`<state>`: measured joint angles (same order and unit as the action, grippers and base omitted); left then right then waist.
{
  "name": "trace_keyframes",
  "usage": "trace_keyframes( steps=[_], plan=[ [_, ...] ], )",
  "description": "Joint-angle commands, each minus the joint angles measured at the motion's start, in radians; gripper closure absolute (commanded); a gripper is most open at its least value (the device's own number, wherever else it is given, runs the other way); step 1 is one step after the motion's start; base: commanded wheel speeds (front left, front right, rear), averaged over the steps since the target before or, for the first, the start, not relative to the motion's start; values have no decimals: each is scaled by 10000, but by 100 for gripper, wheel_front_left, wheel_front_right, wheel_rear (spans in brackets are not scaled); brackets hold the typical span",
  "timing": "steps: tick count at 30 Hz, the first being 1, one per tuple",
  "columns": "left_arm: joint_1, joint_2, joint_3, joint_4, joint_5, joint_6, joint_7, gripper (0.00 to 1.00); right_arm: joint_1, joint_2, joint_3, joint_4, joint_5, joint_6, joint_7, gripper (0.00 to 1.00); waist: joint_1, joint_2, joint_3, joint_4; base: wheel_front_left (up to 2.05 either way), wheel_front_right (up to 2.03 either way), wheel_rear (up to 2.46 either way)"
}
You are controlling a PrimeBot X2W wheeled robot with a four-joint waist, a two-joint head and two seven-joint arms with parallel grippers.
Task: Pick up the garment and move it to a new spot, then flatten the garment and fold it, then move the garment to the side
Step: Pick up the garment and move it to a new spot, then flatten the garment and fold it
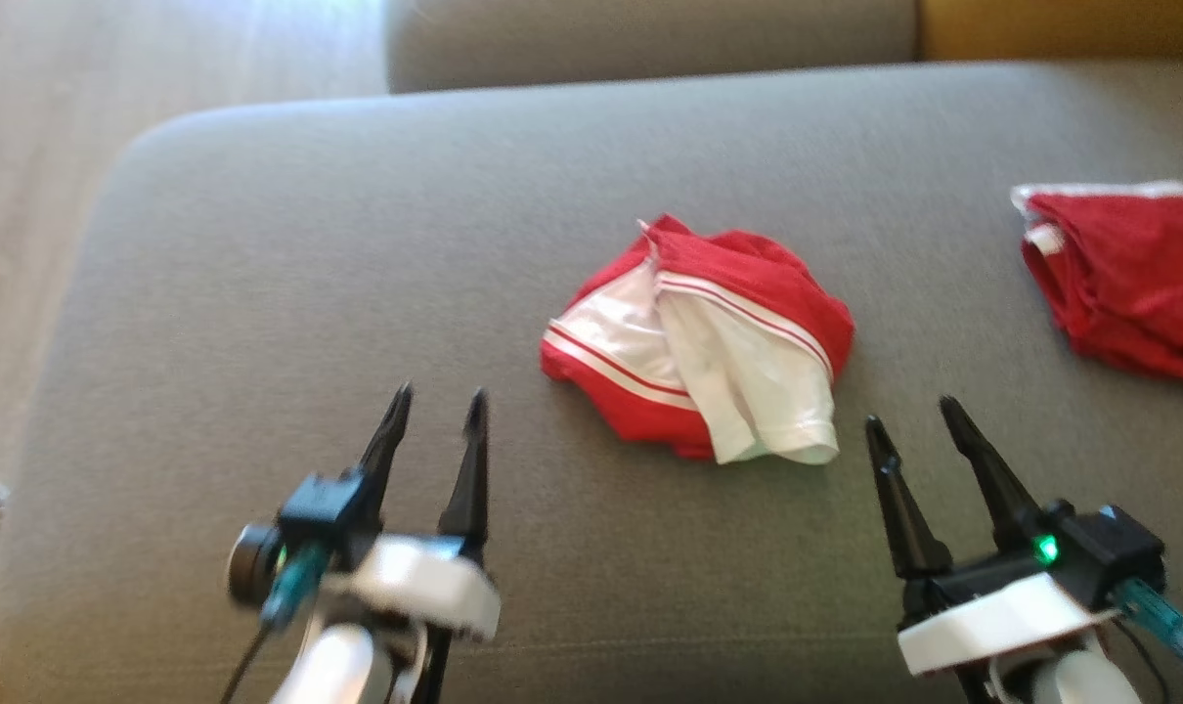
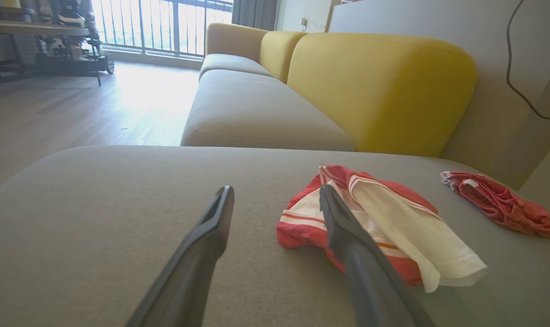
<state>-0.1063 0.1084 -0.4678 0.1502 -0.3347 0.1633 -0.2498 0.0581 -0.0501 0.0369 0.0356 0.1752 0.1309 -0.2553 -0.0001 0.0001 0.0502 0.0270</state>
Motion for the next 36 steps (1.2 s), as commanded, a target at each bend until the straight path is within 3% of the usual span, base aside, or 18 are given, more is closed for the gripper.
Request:
trace_keyframes(
  steps=[1, 5, 11, 15, 36],
  plan=[
    [-84, 92, 463, -597, 162, 129, -119, 0, -119, -1, 123, -290, -63, -2, -65, 0, 1, -1, -501, 480, 0, 0, 0],
    [1113, 62, 1207, -1738, 561, 503, -119, 0, 203, -1, -65, -208, -234, -2, -65, 0, 1, -1, -758, 622, 0, 0, 0],
    [2341, 61, 1879, -2772, 1466, 448, -119, 0, 555, -1, -194, -210, -288, -2, -65, 0, 1, -1, -1023, 629, 0, 0, 0],
    [2804, 151, 1998, -2710, 2051, 263, -120, 0, 649, -1, -138, -101, -267, -2, -65, 0, 1, -1, -1129, 546, 0, 0, 0],
    [3115, -391, 2385, -2441, 2495, -333, -120, 0, 709, -1, -2, 76, -2, -2, -65, 0, 1, -1, -1216, 473, 0, 0, 0]
  ],
)
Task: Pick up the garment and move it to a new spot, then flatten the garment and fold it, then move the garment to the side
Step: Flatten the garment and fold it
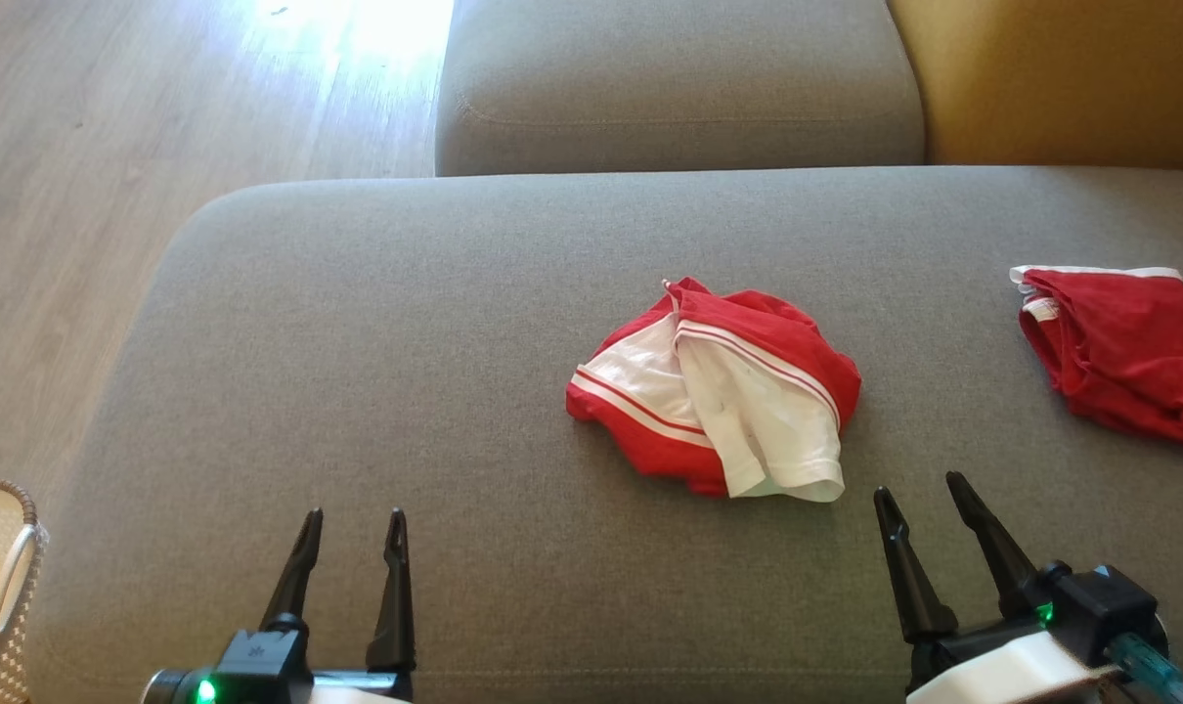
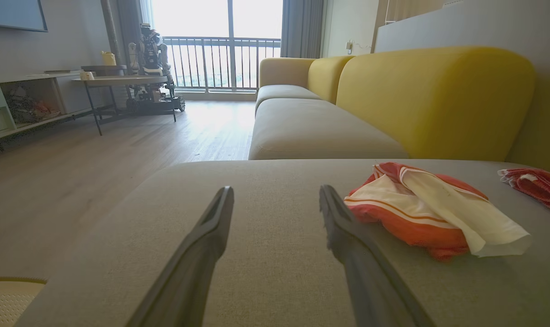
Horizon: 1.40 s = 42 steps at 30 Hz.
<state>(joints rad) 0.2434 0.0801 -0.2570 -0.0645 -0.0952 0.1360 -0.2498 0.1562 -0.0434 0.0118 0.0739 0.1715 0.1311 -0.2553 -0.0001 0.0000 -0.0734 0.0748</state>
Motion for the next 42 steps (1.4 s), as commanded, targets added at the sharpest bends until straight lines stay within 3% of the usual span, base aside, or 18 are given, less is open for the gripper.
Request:
trace_keyframes(
  steps=[1, 7, 11, 15, 21, 27, 34, 42],
  plan=[
    [-383, -123, 275, -261, 86, -74, -120, 0, -271, -68, 252, -308, 36, -4, -65, 0, 1, 0, 35, -13, 0, 0, 0],
    [-551, -217, 129, -24, -235, -245, -120, 0, -320, -68, 268, -307, 53, -4, -65, 0, 1, 0, 170, -90, 0, 0, 0],
    [-1350, -279, -310, 565, -1051, -775, -120, 0, -464, -68, 319, -343, -29, -4, -65, 0, 1, 0, 422, -197, 0, 0, 0],
    [-2860, -293, -1237, 1999, -2161, -1228, -118, 0, -666, -68, 447, -431, -52, -4, -65, 0, 1, 0, 905, -456, 0, 0, 0],
    [-5880, -296, -2612, 3905, -4359, -1307, 111, 0, -1223, -68, 484, -671, -93, -4, -65, 0, 1, 0, 2025, -974, 0, 0, 0],
    [-8245, -297, -3728, 5534, -5596, -1437, 711, 0, -1750, -68, 469, -812, -72, -4, -65, 0, 1, 0, 2855, -1474, 0, 0, 0],
    [-9625, -297, -4624, 7061, -6415, -1652, 1109, 0, -2115, -68, 495, -917, -12, -4, -65, 0, 1, 0, 3353, -2006, 0, 0, 0],
    [-10373, -298, -5148, 8095, -6893, -1689, 583, 0, -2228, -68, 542, -913, -4, -4, -65, 0, 1, 0, 3512, -2348, 0, 0, 0]
  ],
)
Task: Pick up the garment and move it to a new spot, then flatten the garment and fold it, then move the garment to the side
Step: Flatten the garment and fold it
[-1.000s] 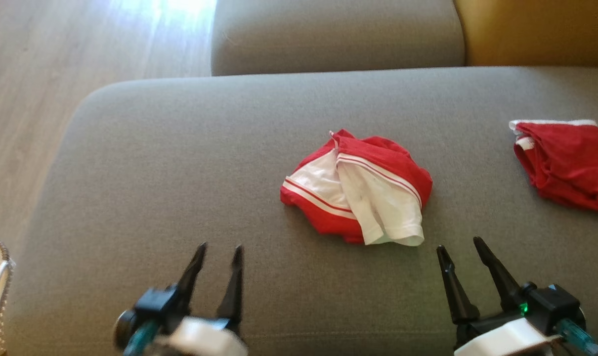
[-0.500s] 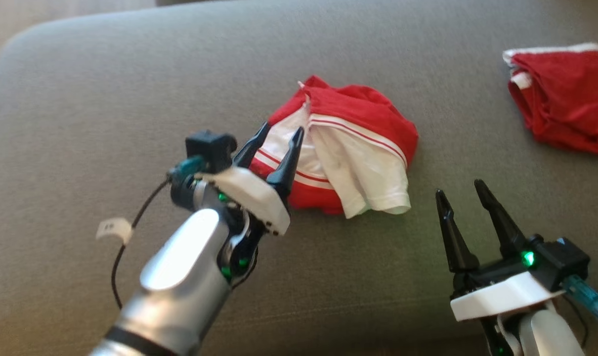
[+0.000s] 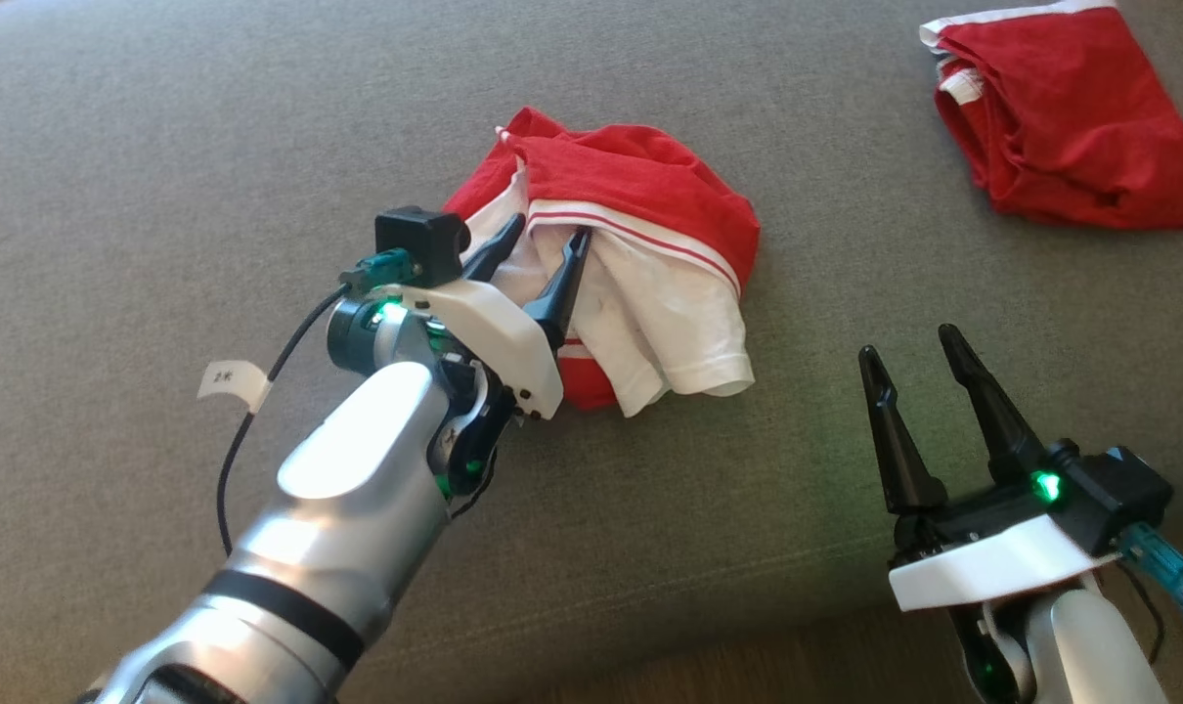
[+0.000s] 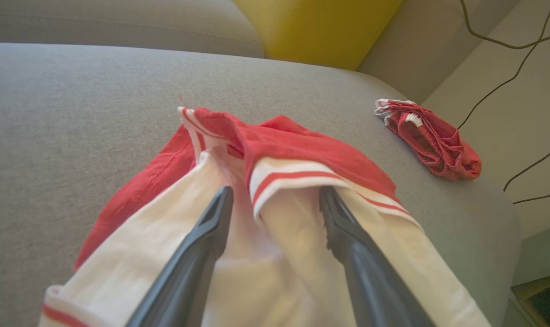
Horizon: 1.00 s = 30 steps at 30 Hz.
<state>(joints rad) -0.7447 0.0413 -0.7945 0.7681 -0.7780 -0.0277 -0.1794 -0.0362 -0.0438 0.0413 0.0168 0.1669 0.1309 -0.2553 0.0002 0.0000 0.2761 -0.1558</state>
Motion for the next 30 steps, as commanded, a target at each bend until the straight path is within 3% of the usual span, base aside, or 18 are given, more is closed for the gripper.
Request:
trace_keyframes(
  steps=[1, 5, 6, 7, 9, 14, 22, 30],
  plan=[
    [-575, 90, 150, -163, -85, -59, -209, 0, -303, -64, 248, -333, 38, -2, -65, 0, -2, 0, 20, -68, 0, 0, 0],
    [-837, 90, -142, 45, -99, -42, -484, 0, -298, -64, 262, -274, 52, -2, -65, 0, -2, 0, -32, -201, 0, 0, 0],
    [-905, 90, -181, 93, -60, -7, -552, 7, -304, -64, 266, -262, 61, -2, -65, 0, -2, 0, -71, -245, 0, 0, 0],
    [-965, 90, -233, 120, -26, -15, -601, 42, -312, -64, 268, -255, 85, -2, -65, 0, -2, 0, -119, -294, 0, 0, 0],
    [-1065, 90, -289, 110, -47, -56, -663, 100, -316, -64, 275, -243, 146, -2, -65, 0, -2, 0, -246, -398, 0, 0, 0],
    [-1515, 89, -316, -131, -170, -265, -713, 100, -325, -64, 435, -264, 336, -2, -65, 0, -2, 0, -651, -775, 0, 0, 0],
    [-3247, 200, 664, -1034, -1152, -592, -342, 100, -306, -64, 721, -246, 885, -2, -65, 0, -2, 0, -1444, -1650, 0, 0, 0],
    [-4893, 469, 1196, -1722, -1289, -755, -258, 100, -99, -64, 753, -249, 1086, -2, -65, 0, -2, 0, -1983, -1864, 0, 0, 0]
  ],
)
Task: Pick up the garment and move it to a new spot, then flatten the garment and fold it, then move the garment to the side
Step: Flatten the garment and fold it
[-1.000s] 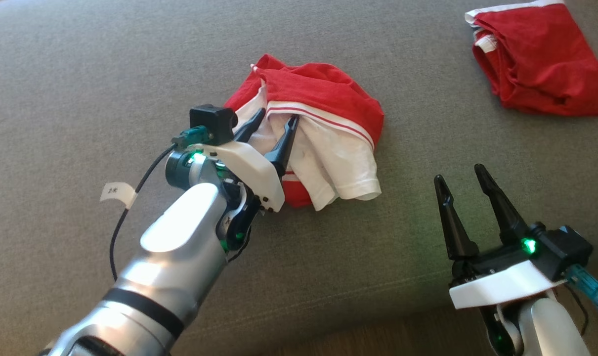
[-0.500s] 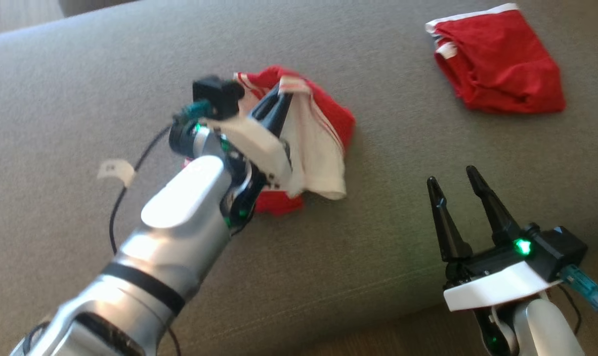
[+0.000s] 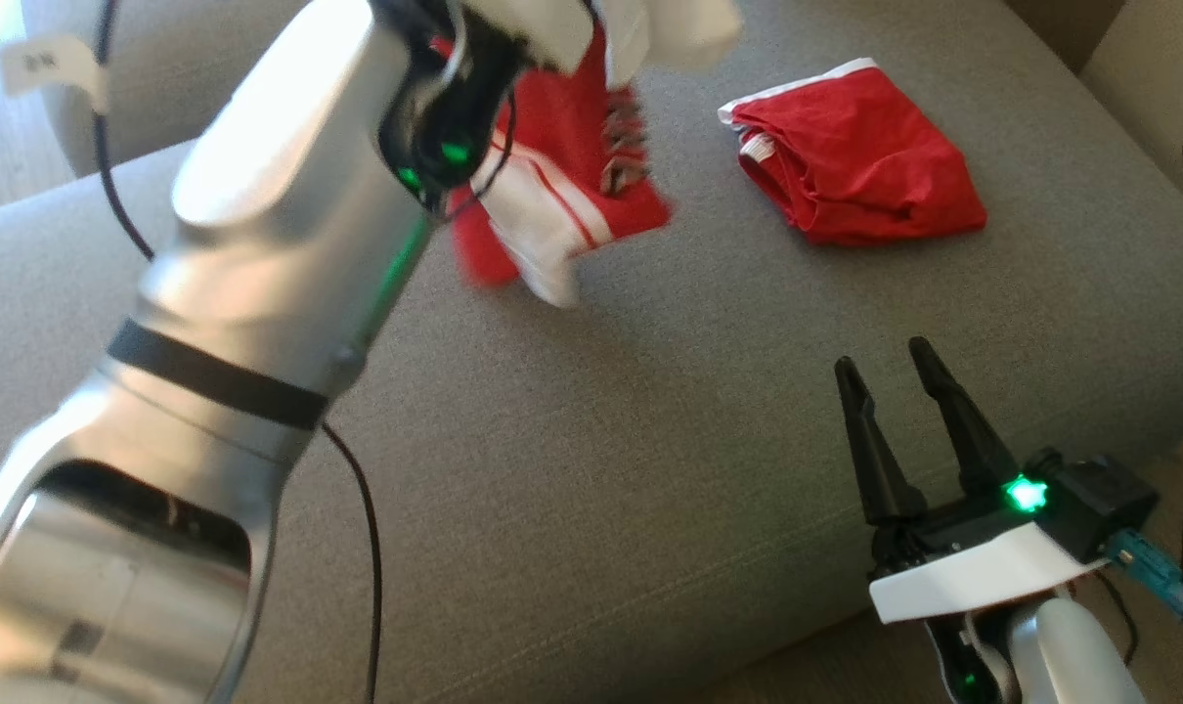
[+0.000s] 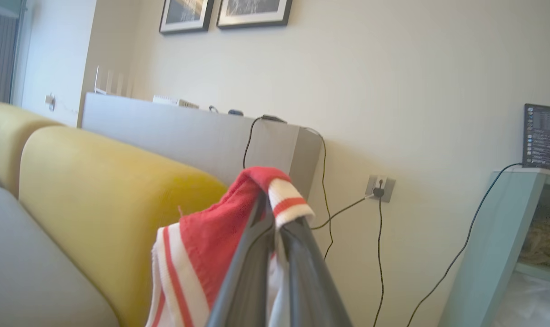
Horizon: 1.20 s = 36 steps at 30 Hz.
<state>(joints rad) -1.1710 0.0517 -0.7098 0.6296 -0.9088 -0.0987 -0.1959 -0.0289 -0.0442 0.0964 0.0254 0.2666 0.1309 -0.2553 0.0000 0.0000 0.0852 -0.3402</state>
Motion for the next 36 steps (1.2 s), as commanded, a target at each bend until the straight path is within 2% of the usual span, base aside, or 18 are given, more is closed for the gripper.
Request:
trace_keyframes(
  steps=[1, 6, 12, 18, 21, 23, 26, 27, 28, 29, 30, 31, 32, 36],
  plan=[
    [-702, 426, 416, -416, 10, -56, -136, 100, -152, -60, 145, -356, 90, -2, -65, 0, 0, 0, -87, 32, 0, 0, 0],
    [58, 983, 984, -490, -499, 220, -135, 100, -43, -60, 3, -419, -1, -2, -65, 0, 0, 0, -70, 514, 0, 0, 0],
    [3318, 2023, 1327, -468, -1353, 555, -38, 100, 58, -60, -16, -417, -263, -2, -65, 0, 0, 0, 108, 1275, 0, 0, 0],
    [5795, 3139, 1905, -629, -1233, 712, -570, 100, -42, -60, -83, -442, -638, -2, -65, 0, 0, 0, 466, 1916, 0, 0, 0],
    [6503, 3449, 2456, -978, -1179, 676, -639, 100, -52, -60, -119, -399, -811, -2, -65, 0, 0, 0, 611, 2185, 0, 0, 0],
    [6803, 3590, 2875, -1232, -1068, 647, -650, 94, -69, -60, -110, -303, -931, -2, -65, 0, 0, 0, 699, 2370, 0, 0, 0],
    [7002, 3628, 3274, -1506, -845, 593, -654, 91, -127, -60, -78, -179, -1052, -2, -65, 0, 0, 0, 761, 2551, 0, 0, 0],
    [7132, 3579, 3660, -1865, -475, 494, -655, 84, -213, -60, -46, -63, -1186, -2, -65, 0, 0, 0, 820, 2720, 0, 0, 0],
    [7132, 3579, 3660, -1865, -475, 494, -655, 84, -213, -60, -46, -63, -1186, -2, -65, 0, 0, 0, 820, 2720, 0, 0, 0],
    [7216, 3522, 3856, -2034, -266, 445, -656, 78, -279, -60, -45, -20, -1243, -2, -65, 0, 0, 0, 848, 2788, 0, 0, 0],
    [7298, 3471, 4055, -2146, -35, 438, -656, 61, -340, -60, -37, 29, -1297, -2, -65, 0, 0, 0, 874, 2851, 0, 0, 0],
    [7366, 3421, 4229, -2220, 233, 447, -656, 37, -399, -60, -25, 63, -1350, -2, -65, 0, 0, 0, 898, 2912, 0, 0, 0],
    [7434, 3363, 4367, -2248, 504, 466, -657, 0, -453, -60, -19, 90, -1396, -2, -65, 0, 0, 0, 922, 2968, 0, 0, 0],
    [7687, 2983, 4920, -2336, 1402, 446, -657, 0, -569, -60, 1, 168, -1504, -2, -65, 0, 0, 0, 1007, 3162, 0, 0, 0]
  ],
)
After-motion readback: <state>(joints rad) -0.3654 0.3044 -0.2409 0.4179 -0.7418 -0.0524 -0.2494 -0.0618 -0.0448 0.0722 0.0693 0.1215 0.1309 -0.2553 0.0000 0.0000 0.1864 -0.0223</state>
